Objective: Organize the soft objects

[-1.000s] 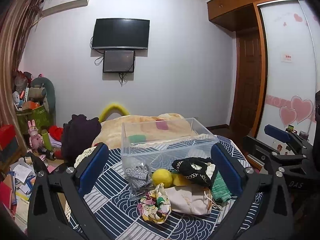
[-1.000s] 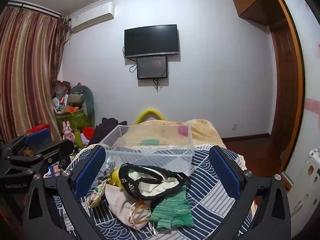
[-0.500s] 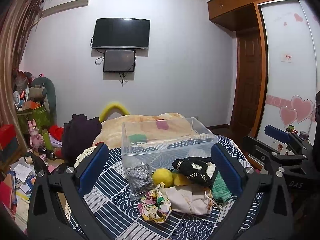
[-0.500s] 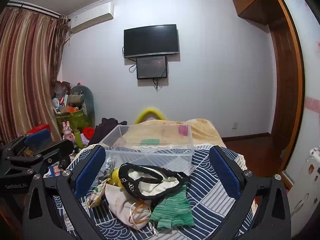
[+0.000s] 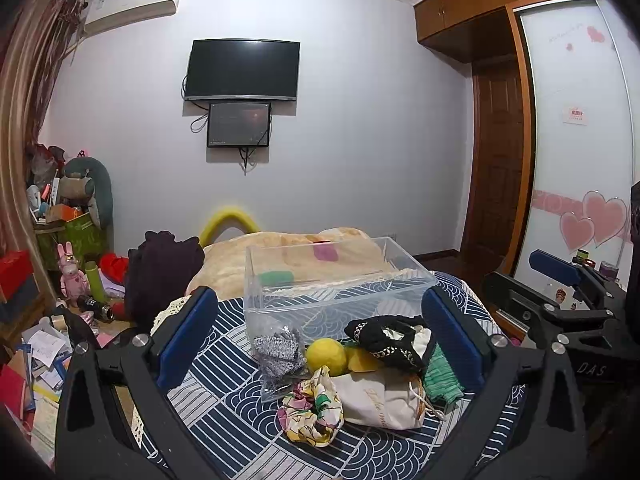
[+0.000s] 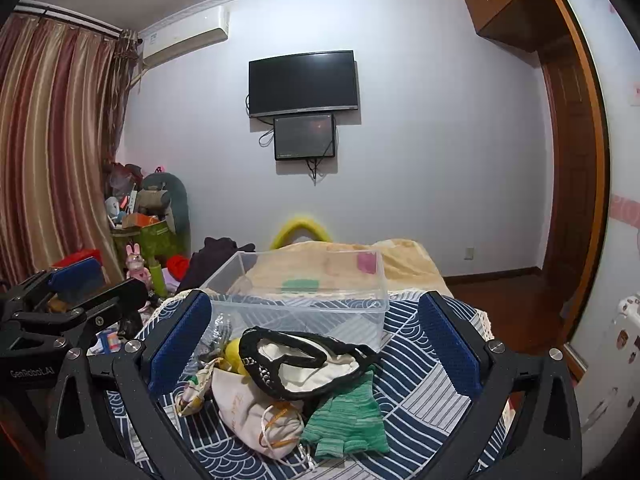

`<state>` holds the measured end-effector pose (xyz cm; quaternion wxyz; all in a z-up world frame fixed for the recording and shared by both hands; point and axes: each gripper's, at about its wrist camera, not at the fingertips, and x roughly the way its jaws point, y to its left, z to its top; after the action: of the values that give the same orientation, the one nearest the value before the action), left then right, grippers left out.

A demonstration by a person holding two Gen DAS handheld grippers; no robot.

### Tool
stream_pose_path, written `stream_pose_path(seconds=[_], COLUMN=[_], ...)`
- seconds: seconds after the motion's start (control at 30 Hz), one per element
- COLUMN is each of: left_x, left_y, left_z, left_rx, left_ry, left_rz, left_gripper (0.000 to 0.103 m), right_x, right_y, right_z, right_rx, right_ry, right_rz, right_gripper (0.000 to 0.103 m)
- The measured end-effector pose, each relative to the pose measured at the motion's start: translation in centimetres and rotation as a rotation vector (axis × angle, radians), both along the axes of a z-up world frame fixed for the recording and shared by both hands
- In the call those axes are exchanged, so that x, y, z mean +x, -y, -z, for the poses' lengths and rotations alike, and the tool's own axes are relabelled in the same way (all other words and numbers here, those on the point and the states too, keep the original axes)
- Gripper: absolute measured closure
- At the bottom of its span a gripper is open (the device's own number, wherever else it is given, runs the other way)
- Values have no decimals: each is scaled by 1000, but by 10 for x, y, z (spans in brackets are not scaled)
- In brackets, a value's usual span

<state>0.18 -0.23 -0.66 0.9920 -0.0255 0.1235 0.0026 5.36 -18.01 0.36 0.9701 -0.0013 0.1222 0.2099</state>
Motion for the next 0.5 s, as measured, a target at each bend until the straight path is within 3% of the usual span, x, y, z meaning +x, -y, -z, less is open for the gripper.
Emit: stream_pose_path(seconds=[0.5], left_x=[1], left_y=[0], left_z=[-1], left_rx=[-3], left_ry=[-2], left_rz=[-6], left_gripper=[0], right_x=[-2], right_y=[-1], right_z=[0], right_rx=[-1], right_ry=[8], right_rz=[-9], right_gripper=[0])
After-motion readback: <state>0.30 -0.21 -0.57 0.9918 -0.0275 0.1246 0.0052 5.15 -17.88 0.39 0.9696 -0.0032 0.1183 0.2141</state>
